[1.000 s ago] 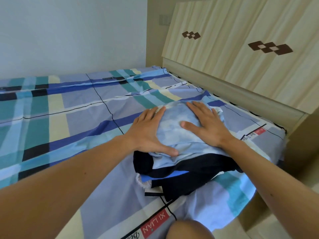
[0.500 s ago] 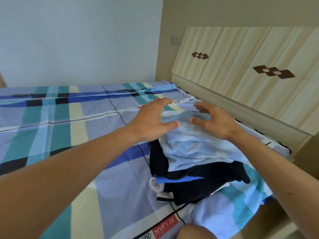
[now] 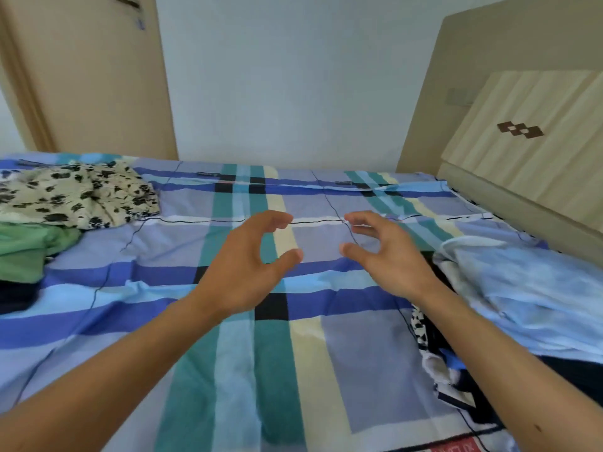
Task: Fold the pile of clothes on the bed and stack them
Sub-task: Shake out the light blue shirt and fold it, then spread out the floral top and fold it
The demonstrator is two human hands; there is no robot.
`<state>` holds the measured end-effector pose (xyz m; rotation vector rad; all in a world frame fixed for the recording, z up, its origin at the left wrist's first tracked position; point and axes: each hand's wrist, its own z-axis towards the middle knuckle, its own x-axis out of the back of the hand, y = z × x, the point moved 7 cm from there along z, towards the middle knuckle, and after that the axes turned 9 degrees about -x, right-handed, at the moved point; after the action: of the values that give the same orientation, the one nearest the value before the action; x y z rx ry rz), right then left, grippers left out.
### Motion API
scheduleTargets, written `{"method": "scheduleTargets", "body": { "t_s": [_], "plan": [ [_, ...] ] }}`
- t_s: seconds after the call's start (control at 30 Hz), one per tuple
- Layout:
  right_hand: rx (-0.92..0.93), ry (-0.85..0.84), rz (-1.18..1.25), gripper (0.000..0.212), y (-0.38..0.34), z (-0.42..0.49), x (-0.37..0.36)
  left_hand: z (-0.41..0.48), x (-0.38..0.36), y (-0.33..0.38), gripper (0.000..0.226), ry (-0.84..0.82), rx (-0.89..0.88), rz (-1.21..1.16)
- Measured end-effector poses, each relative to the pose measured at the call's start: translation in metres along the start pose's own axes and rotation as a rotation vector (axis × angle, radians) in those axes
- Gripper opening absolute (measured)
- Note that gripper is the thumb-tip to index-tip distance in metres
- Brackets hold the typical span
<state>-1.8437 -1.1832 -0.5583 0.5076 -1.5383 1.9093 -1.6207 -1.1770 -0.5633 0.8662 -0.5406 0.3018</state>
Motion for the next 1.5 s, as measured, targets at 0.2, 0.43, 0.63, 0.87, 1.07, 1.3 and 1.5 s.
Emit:
{"method": "scheduleTargets", "body": {
  "t_s": [0.2, 0.43, 0.63, 0.87, 1.07, 1.3, 1.5],
  "plan": [
    [0.074, -0.102, 0.092, 0.044, -0.062, 0.006, -0.116, -0.062, 0.083, -0.065, 0.046, 0.110, 0.138, 0.060],
    [0.161, -0.260, 0.105, 0.046, -0.127, 0.010, -0.230, -0.121, 0.151, -0.128, 0.042, 0.152, 0.304, 0.128],
    [0.230, -0.380, 0.103, 0.047, -0.184, 0.023, -0.321, -0.141, 0.209, -0.154, 0.044, 0.174, 0.364, 0.212],
    [0.347, -0.501, -0.036, 0.045, -0.229, 0.054, -0.424, -0.147, 0.241, -0.193, 0.059, 0.122, 0.521, 0.256],
    [0.441, -0.519, -0.397, 0.051, -0.245, 0.119, -0.507, -0.146, 0.266, -0.239, 0.048, 0.241, 0.613, 0.259],
    [0.467, -0.468, -0.787, 0.054, -0.235, 0.183, -0.577, -0.141, 0.265, -0.261, 0.046, 0.279, 0.646, 0.259],
    [0.448, -0.437, -1.031, 0.047, -0.229, 0.221, -0.618, -0.134, 0.257, -0.268, 0.043, 0.239, 0.658, 0.250]
  ]
}}
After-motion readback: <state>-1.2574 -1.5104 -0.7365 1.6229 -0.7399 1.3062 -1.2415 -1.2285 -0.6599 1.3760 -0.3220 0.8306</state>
